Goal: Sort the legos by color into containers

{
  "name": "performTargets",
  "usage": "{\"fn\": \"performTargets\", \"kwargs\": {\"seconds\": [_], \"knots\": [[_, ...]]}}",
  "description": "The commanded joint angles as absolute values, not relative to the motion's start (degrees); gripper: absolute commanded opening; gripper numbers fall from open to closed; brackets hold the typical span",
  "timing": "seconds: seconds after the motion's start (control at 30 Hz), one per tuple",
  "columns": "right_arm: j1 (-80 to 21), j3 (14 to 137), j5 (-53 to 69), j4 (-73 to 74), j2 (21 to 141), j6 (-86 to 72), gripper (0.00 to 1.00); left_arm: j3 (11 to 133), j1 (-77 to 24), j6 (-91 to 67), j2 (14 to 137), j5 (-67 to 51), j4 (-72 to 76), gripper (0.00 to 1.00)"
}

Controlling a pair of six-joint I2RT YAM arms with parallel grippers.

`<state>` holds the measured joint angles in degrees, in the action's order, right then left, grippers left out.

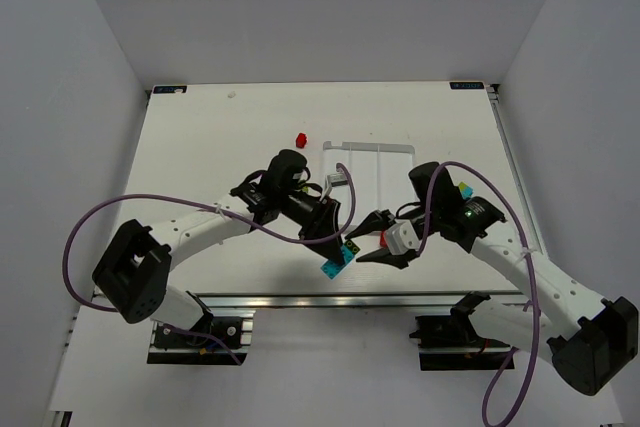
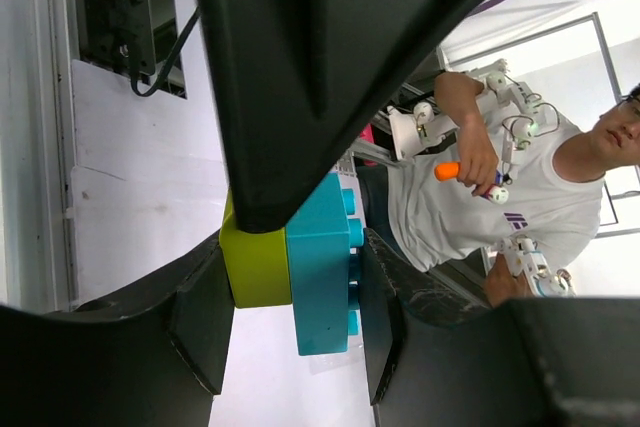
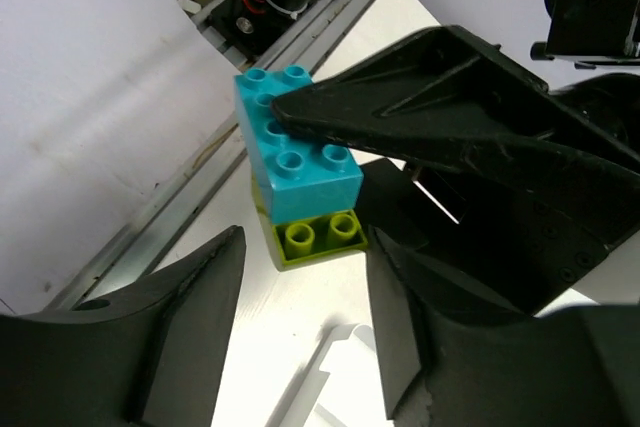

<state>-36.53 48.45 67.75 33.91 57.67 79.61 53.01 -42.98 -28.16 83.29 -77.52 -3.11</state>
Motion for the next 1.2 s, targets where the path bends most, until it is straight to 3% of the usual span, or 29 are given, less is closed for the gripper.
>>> {"fn": "performTargets", "kwargs": {"seconds": [0.0,0.3,0.5,0.67,1.17], "knots": [[-37.09,49.75,65.74,32.34,58.27,79.89,0.56,55.63,-43.85,-23.91,82.97,-78.31,-7.9,0.42],[-37.35,50.98,67.41,33.48,59.41,80.24,0.49,56.07,-43.86,-21.27,83.23,-77.96,-10.72,0.42],[-37.53,50.45,68.29,33.75,59.24,80.51,0.57,56.16,-43.86,-21.01,83.67,-78.05,-10.99,0.43],[-37.79,50.27,68.73,33.75,59.24,80.51,0.58,56.6,-43.86,-20.83,84.29,-78.13,-10.99,0.43],[-38.23,49.22,68.38,33.49,59.68,79.28,0.45,57.48,-43.86,-20.83,84.64,-77.96,-10.99,0.44]]}}
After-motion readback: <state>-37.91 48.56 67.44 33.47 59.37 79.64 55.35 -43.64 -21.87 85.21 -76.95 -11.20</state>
